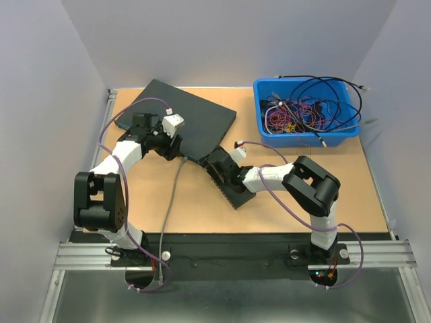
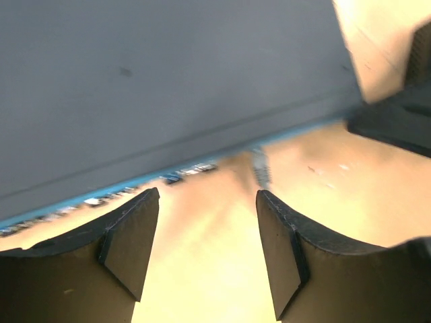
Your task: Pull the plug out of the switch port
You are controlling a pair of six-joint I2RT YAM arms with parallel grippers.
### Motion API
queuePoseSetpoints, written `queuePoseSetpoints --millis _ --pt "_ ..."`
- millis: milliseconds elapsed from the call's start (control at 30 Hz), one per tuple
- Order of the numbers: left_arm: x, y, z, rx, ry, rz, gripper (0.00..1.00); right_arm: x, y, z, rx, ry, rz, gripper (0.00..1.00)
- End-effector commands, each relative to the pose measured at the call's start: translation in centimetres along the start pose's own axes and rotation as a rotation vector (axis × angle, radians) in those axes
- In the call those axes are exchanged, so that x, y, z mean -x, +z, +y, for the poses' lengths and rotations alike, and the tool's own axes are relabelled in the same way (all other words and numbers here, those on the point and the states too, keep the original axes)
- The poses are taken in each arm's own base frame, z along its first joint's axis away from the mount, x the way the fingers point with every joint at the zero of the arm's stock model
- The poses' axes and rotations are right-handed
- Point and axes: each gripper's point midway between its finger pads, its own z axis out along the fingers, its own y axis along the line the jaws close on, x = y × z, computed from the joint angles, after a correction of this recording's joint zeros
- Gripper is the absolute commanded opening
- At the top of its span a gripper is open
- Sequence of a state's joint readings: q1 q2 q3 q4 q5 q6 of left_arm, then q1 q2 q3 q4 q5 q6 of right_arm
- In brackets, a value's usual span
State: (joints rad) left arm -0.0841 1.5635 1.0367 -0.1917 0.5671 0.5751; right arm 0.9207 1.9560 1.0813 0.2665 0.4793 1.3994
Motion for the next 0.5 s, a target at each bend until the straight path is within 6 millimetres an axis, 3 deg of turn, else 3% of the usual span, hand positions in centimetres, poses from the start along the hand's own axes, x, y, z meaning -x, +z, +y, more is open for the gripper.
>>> queuePoseSetpoints --millis 0,267,467 --pt "-0.8 0.0 -1.2 0.019 0.047 0.023 0.72 3.3 -0.4 -3.1 -0.107 -0.188 -0.096 0.63" --pt "-3.9 2.0 -3.4 0.010 0.045 0.121 0.73 2.5 -2.4 -5.0 -0.112 0.008 -0.083 0.62" --pt "-7.2 2.0 -4.9 0.009 0.055 0.202 0.73 -1.5 -1.8 -2.8 -0.057 -0.028 0.008 0.62"
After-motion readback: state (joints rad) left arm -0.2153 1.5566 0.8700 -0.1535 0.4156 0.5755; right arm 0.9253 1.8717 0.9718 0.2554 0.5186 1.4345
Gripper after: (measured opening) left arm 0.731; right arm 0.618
